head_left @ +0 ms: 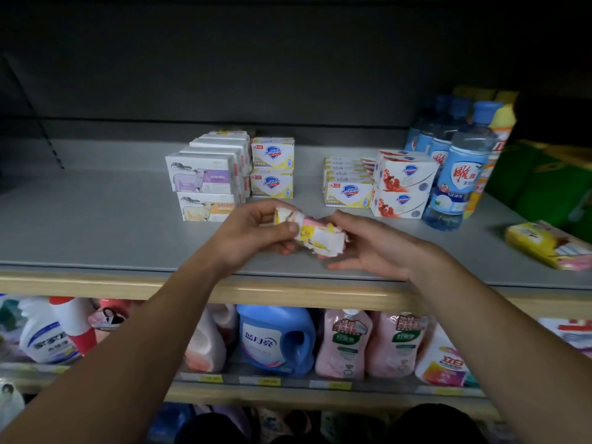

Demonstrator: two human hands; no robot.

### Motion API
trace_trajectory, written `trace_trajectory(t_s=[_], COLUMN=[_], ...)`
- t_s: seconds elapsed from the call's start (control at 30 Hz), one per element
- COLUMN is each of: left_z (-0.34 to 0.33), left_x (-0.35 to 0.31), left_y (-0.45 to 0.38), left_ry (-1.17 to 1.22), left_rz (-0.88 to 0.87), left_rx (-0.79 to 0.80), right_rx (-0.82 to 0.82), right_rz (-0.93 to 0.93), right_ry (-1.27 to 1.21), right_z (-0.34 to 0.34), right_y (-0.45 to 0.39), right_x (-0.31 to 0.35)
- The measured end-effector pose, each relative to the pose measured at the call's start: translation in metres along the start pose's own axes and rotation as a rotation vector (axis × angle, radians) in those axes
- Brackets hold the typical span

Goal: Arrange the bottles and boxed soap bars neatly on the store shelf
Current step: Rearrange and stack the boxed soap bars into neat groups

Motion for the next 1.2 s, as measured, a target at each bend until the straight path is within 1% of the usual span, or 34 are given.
trace_trajectory(t_s=[0.07,0.13,0.17,0.3,0.37,0.4,0.43,0.53,0.57,0.6,0.67,0.77,0.93,1.07,1.2], left_z=[-0.017,-0.040,-0.053,-0.105,-0.127,-0.136,-0.143,-0.153,-0.154,-0.156,-0.159,-0.160,-0.159,-0.158,-0.157], left_x=[-0.010,-0.015,-0.016,-0.010,0.001,0.008,0.016,0.040,0.047,0.052,0.058,0.063,0.069,0.072,0.071], left_y=[-0.008,-0.018,-0.023,-0.039,-0.046,-0.050,-0.053,-0.064,-0.065,-0.065,-0.062,-0.060,-0.061,-0.062,-0.061], left_ry=[-0.050,-0.075,-0.082,-0.032,-0.043,-0.113,-0.233,-0.761,-0.900,-0.996,-1.101,-1.129,-1.133,-1.133,-1.122], left_rz=[-0.045,-0.080,-0.093,-0.096,-0.081,-0.077,-0.076,-0.094,-0.105,-0.113,-0.131,-0.198,-0.159,-0.185,-0.180], left_rx=[0.059,0.104,0.125,0.183,0.189,0.190,0.194,0.242,0.266,0.298,0.347,0.319,0.305,0.288,0.288], right_rx=[-0.064,-0.198,-0.258,-0.447,-0.586,-0.677,-0.777,-1.073,-1.156,-1.233,-1.339,-1.365,-1.332,-1.388,-1.348], right_rz=[0.096,0.161,0.173,0.196,0.165,0.151,0.151,0.197,0.192,0.168,0.107,0.040,-0.114,-0.070,-0.092], right_ry=[0.137,0.360,0.433,0.495,0.541,0.561,0.573,0.559,0.573,0.615,0.708,0.758,0.970,1.030,1.015], right_z=[0.013,0.028,0.036,0.075,0.099,0.113,0.127,0.169,0.183,0.195,0.217,0.238,0.248,0.247,0.248], right_y=[0.017,0.034,0.042,0.078,0.098,0.108,0.119,0.151,0.159,0.166,0.173,0.171,0.154,0.148,0.149], right_x=[0.005,0.009,0.010,0.003,-0.004,-0.008,-0.011,-0.018,-0.019,-0.019,-0.017,-0.018,-0.037,-0.048,-0.051])
Point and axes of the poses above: each hand's wrist, its own y-axis away from the middle knuckle, its own z-axis out of the back of the hand, x = y × z, the point moved 2 cm from there along -y, towards the middle knuckle, and after that the axes turned 9 degrees about -z, right-handed, at the moved point
